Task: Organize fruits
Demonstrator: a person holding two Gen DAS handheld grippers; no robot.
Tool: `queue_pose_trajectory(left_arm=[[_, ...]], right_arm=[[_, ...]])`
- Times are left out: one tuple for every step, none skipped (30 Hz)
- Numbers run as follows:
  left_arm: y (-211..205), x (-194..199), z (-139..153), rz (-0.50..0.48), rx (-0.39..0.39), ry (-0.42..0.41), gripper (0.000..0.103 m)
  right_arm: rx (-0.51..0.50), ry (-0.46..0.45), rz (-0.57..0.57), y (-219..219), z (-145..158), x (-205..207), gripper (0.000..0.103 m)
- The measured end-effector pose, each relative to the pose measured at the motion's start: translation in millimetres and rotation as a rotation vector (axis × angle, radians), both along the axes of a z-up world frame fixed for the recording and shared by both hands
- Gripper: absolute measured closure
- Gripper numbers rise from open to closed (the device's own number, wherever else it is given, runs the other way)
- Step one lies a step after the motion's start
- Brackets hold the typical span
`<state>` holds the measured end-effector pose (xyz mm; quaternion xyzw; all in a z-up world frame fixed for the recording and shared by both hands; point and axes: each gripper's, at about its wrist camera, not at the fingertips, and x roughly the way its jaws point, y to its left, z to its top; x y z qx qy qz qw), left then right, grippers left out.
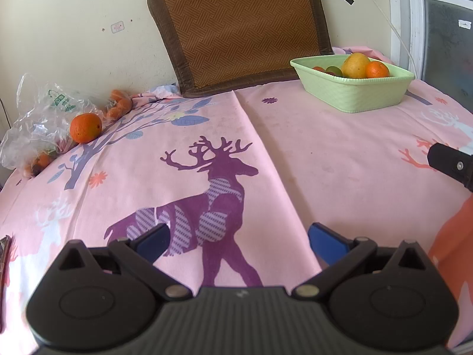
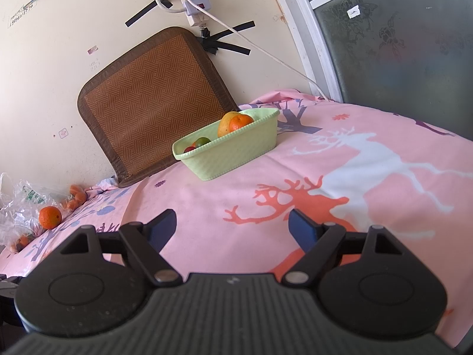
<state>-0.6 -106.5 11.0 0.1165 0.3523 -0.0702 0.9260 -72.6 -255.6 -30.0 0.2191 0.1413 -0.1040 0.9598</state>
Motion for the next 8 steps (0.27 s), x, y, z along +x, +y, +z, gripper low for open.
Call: queue_pose_trajectory(left_arm=[[0.1, 0.0, 0.0, 0.000, 0.000, 0.000, 0.000], [0.0, 0.0, 0.4, 0.000, -0.001, -0.002, 0.000], [0.4, 0.2, 1.1, 0.000, -0.002, -0.005, 0.000], [0.7, 0.0, 2.0, -0.001, -0.003, -0.010, 0.000], [1.0, -0.6, 3.1, -0.004, -0.004, -0.017, 0.000], [0.9, -1.6, 4.7, -0.005, -0.005, -0.027, 0.000], [1.1, -2.2, 5.8, -0.006, -0.008, -0.034, 0.000], [0.7, -2.9, 7.3, -0.010, -0.013, -0.038, 0.000]], right_arm=[[-0.001, -0.001, -0.001, 0.1, 0.0, -0.1, 0.018], [-0.002, -0.002, -0.001, 1.4, -0.2, -0.2, 0.018], [-0.004, -0.003, -0.002, 2.2, -0.1, -0.1, 0.018], [-0.008, -0.005, -0.003, 2.8, 0.1, -0.4, 0.018], [-0.016, -0.009, -0.004, 4.1, 0.7, -0.8, 0.018], [-0.025, -0.014, -0.004, 5.3, 1.2, -1.4, 0.018], [-0.034, -0.019, -0.003, 7.2, 2.0, -1.8, 0.018], [-0.042, -0.025, 0.000, 8.7, 2.8, -2.2, 0.018]])
